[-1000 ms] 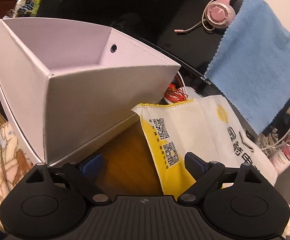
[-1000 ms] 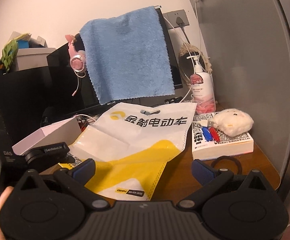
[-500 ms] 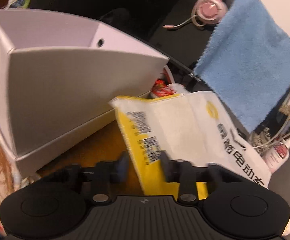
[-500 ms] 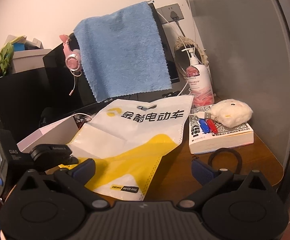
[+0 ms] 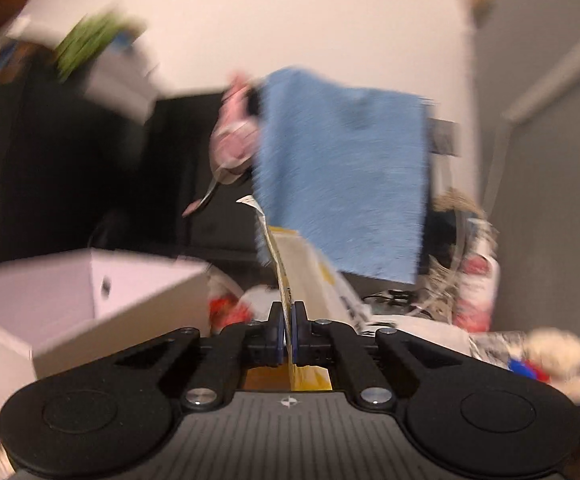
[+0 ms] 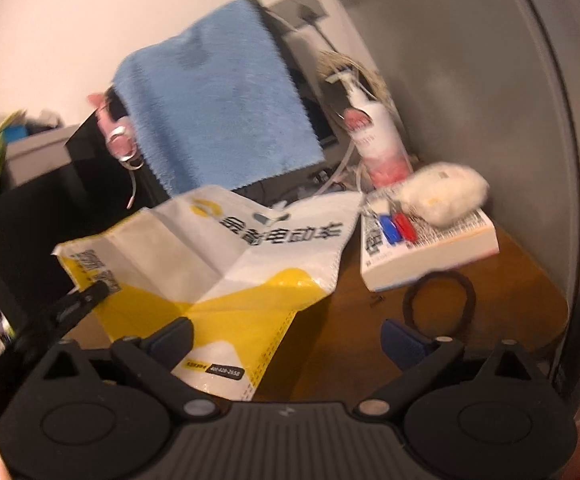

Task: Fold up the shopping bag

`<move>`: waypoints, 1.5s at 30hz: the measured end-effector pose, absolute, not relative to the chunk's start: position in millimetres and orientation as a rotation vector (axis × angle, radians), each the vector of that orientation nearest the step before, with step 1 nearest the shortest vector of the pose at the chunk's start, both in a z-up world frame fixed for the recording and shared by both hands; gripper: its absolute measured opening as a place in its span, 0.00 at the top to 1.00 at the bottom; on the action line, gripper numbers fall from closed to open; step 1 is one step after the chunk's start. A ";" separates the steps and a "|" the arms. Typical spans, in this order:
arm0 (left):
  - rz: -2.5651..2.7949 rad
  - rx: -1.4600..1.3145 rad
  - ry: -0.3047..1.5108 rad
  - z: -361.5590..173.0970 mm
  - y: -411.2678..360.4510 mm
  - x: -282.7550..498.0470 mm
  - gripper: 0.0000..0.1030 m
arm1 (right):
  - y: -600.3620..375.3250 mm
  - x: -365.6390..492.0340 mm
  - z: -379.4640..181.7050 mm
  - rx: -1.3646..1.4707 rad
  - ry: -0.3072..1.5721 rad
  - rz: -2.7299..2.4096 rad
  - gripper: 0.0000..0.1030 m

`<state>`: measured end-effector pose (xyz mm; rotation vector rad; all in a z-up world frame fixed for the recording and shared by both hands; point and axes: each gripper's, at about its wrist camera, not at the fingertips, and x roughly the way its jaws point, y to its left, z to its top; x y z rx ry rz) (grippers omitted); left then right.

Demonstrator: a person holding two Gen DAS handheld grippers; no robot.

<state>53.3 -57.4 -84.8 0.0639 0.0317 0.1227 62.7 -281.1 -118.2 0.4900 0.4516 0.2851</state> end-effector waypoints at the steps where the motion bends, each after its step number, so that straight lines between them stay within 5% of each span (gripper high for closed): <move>1: 0.100 0.133 0.022 -86.8 -66.2 50.6 0.97 | -284.7 62.9 -118.7 0.510 0.452 0.285 0.09; 13: -0.252 0.756 0.049 -141.0 -148.5 41.3 0.98 | -304.3 54.8 -107.3 0.547 0.378 0.306 0.09; 21: -0.330 0.767 0.128 -154.7 -157.5 44.8 0.97 | -308.0 65.0 -103.2 0.528 0.387 0.293 0.11; 27: -0.378 0.749 0.191 -156.3 -152.0 42.8 0.97 | -306.3 91.0 -121.7 0.572 0.506 0.314 0.50; 29: -0.396 0.744 0.208 -155.3 -150.2 41.3 0.97 | -303.5 97.8 -127.8 0.584 0.540 0.325 0.80; 30: -0.409 0.735 0.223 -155.0 -148.9 40.5 0.97 | -301.7 100.5 -130.6 0.585 0.554 0.329 0.87; 45: -0.587 0.548 0.352 -127.1 -102.3 25.8 0.89 | -268.0 129.7 -140.0 0.448 0.628 0.314 0.93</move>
